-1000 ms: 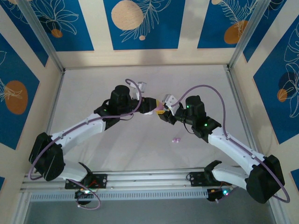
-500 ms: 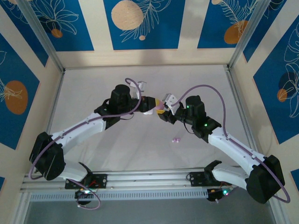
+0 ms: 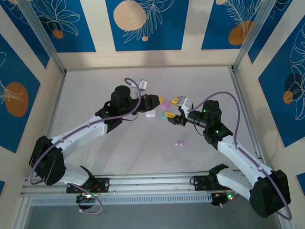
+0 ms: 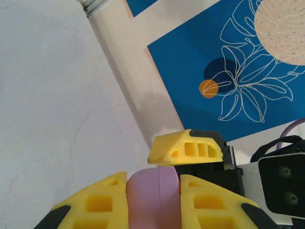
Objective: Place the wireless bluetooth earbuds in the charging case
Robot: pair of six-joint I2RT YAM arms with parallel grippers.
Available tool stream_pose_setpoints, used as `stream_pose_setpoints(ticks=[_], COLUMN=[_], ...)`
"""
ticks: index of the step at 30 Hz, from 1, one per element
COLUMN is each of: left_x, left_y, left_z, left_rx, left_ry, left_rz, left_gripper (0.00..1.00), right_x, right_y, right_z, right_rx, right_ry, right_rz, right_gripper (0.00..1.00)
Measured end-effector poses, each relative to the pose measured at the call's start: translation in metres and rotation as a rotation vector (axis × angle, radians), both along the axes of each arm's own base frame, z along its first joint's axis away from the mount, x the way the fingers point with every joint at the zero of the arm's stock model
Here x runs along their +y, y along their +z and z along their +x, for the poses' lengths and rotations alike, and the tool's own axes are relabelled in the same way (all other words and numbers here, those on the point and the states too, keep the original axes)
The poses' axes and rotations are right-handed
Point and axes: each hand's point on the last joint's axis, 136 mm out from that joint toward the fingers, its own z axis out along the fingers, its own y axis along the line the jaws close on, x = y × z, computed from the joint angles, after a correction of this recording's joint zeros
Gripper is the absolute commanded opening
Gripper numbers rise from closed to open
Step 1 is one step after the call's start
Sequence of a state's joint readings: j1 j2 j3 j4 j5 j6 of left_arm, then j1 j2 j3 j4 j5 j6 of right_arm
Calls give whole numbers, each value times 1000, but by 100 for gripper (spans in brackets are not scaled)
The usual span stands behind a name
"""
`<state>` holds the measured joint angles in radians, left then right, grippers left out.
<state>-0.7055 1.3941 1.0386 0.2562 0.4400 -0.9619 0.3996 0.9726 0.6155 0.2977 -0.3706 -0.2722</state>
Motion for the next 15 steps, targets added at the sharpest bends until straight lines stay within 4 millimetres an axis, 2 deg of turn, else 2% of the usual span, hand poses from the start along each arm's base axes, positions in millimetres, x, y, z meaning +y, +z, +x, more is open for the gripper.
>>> stream_pose_setpoints(ticks=[4, 15], left_x=[1, -1], left_y=[6, 18], left_z=[-3, -5], left_rx=[6, 2], left_ry=[-3, -20], left_rz=[-16, -67], left_gripper=[12, 12], right_x=[0, 8], right_y=[9, 14], right_z=[2, 9], right_rx=[-31, -14], right_ry=[8, 42], right_rz=[24, 62], right_gripper=[60, 54])
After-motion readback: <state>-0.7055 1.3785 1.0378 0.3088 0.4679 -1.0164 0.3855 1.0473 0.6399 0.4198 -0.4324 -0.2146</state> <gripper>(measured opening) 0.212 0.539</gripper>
